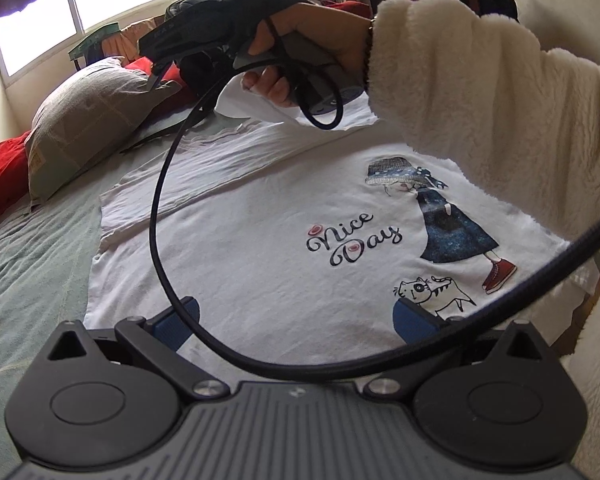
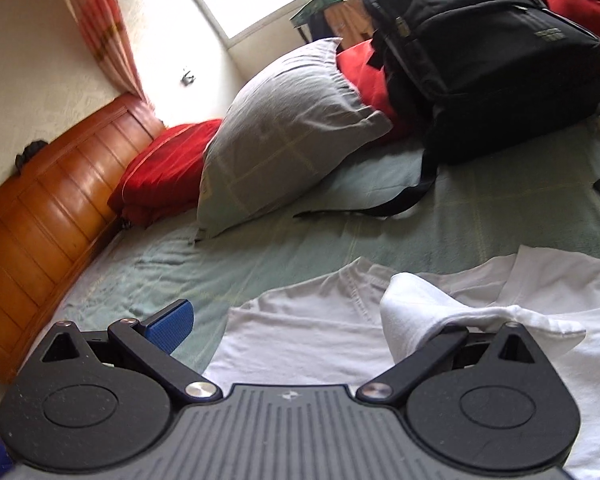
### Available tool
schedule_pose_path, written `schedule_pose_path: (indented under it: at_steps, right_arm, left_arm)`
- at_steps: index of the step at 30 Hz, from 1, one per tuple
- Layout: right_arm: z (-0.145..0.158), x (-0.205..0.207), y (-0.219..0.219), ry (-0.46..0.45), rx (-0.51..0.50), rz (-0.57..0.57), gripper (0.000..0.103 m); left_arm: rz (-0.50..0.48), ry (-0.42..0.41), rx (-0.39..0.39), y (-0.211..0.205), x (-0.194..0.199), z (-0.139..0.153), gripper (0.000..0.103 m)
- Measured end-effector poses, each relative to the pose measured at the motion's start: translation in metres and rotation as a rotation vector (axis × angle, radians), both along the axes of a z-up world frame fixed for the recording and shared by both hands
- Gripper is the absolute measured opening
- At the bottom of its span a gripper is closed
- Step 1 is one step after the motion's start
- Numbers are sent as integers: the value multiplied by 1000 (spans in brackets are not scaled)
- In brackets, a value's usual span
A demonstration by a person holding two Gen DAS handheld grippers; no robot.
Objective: Fold clothes
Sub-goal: 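Lift the held sleeve with the right gripper across the shirt, then lay the sleeve on the shirt body and open the right gripper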
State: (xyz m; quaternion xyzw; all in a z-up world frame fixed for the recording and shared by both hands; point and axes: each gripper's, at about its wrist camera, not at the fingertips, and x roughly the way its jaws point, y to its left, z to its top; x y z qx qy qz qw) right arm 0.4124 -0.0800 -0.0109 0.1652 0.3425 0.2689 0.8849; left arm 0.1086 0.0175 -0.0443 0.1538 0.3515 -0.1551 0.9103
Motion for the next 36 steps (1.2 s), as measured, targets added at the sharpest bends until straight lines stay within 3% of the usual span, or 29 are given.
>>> schedule_pose_path:
  at_steps: [12,21,24,36]
  right_arm:
    - [-16,-2,30,15,-80,55,103]
    - [-55,11,42,135,-98,105,103]
    - [-63,9,38,169,-76,110,103]
    - [-69,4,-52,315,176,5,103]
  left_arm:
    - [23,14,3,5,3,-3,102]
    - [31,37,24,7,2,-7,102]
    - [34,45,40,12,-2,-7,102]
    - [83,50,49,48,-9,2,102]
